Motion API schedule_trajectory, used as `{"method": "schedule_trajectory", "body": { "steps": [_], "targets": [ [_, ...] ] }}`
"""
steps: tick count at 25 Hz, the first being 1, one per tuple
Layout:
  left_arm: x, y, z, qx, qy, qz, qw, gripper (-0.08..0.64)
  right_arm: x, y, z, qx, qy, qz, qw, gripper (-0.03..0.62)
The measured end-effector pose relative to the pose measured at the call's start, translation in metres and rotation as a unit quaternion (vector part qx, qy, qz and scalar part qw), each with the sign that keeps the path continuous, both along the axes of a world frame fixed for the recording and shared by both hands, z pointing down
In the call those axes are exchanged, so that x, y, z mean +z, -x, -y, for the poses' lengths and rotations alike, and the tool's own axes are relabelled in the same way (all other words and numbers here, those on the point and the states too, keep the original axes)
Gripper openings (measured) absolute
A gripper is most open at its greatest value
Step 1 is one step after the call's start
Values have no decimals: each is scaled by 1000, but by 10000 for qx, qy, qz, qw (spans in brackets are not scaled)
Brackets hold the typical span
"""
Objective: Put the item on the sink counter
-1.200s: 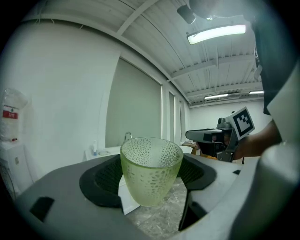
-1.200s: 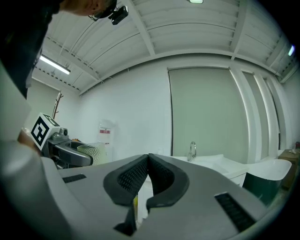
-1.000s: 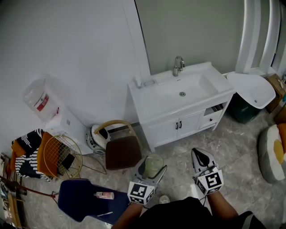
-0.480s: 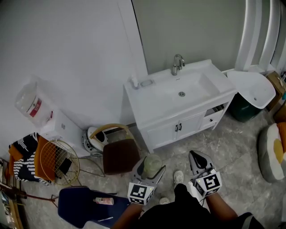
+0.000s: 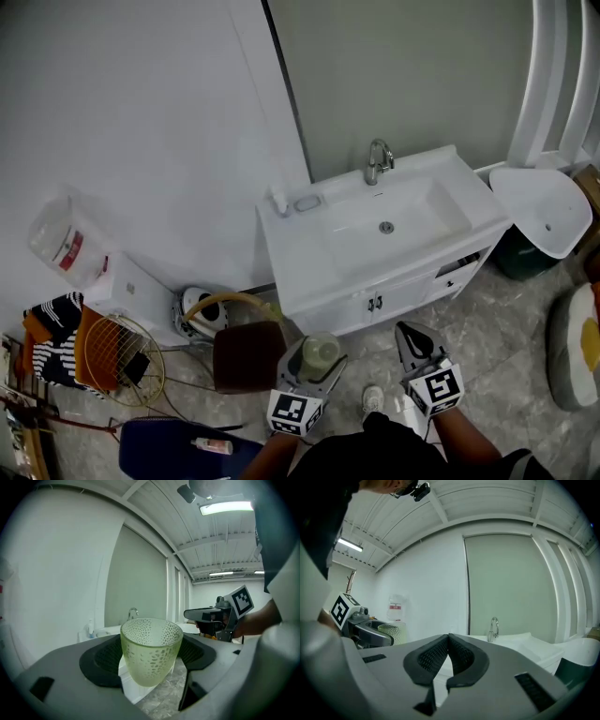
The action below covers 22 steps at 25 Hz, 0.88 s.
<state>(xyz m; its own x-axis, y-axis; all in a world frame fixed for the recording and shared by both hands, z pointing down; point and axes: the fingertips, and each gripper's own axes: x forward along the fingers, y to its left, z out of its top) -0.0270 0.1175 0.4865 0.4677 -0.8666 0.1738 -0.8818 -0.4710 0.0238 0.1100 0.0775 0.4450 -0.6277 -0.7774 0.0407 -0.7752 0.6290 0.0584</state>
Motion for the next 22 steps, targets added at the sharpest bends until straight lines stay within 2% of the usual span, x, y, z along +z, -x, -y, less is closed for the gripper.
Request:
{"method": "schedule_trajectory", "body": {
  "steps": [4, 12, 22],
  "targets": [
    [-2, -8, 39, -127, 21, 15, 9999, 387, 7, -8, 35, -201, 123, -233, 9995, 14],
    [-4, -13, 92, -455, 73, 91, 9989, 387, 12, -16, 96, -469, 218, -136, 9986, 14],
    [2, 7, 135, -664, 116, 57, 9977, 387, 15, 7, 149, -748, 277, -44, 9968, 14]
  ]
}}
